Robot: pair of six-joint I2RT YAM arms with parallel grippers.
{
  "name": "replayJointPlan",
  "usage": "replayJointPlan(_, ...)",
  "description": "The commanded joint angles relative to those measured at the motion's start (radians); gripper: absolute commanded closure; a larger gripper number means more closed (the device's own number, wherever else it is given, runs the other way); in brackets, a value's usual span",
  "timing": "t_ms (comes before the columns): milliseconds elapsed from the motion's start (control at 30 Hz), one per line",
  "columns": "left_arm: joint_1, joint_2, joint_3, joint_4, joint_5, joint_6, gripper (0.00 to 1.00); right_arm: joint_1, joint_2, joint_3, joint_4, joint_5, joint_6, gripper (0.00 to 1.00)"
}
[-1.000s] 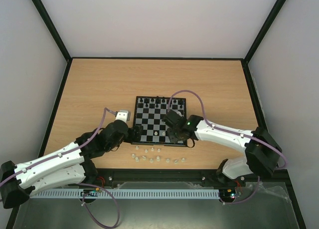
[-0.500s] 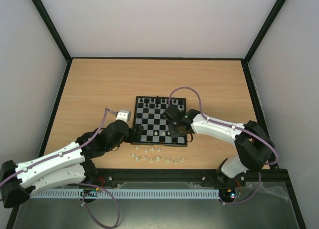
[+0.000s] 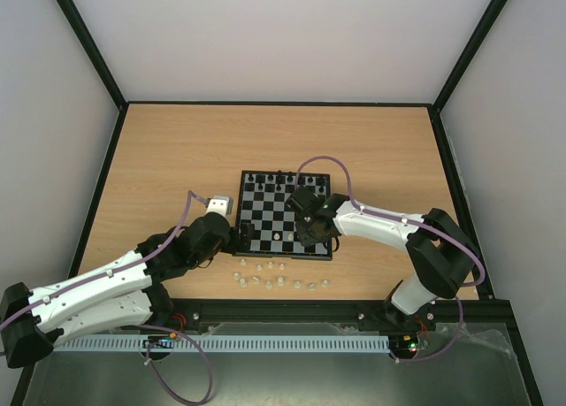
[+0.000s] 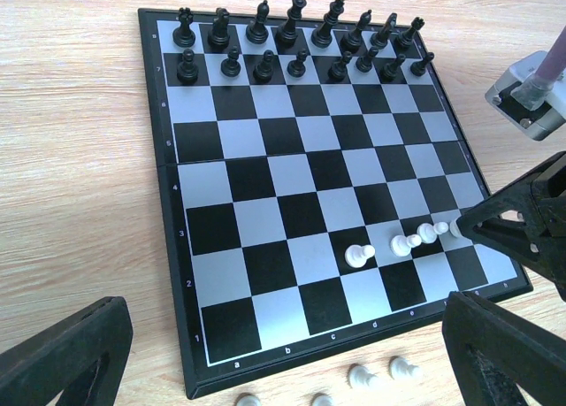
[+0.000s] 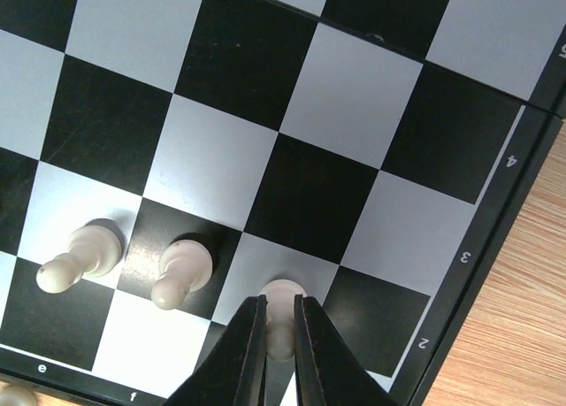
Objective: Set up the chess pieces on the board
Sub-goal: Place the chess piece on the chessboard, then pick up the chess piece at the center of the board.
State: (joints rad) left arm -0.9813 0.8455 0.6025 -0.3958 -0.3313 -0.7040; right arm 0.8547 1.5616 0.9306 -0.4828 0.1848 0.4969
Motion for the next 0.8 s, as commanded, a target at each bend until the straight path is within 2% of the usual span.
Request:
replayJointPlan(0,0.004,0.000,-0.005,-0.008,-0.012,-0.003,0.01,-0.004,0.011,0.021,-0.014,-0.011,-0.009,0.90)
replayJointPlan(267,0.004,0.002,-0.008,-0.004,-0.013,-0.006,0.01,-0.004,-0.035,0.023,-0.035,-0.002,-0.007,0.76)
replayJointPlan(500,0.006,0.017,-0.005,0.003,-0.012,-0.004,0.01,-0.003,-0.117,0.008,-0.065,-0.019,0.002,0.73)
replayJointPlan(767,0.005,0.026,-0.009,0.016,-0.007,-0.007,0.01,-0.004,-0.117,-0.001,-0.072,-0.008,-0.002,0.72)
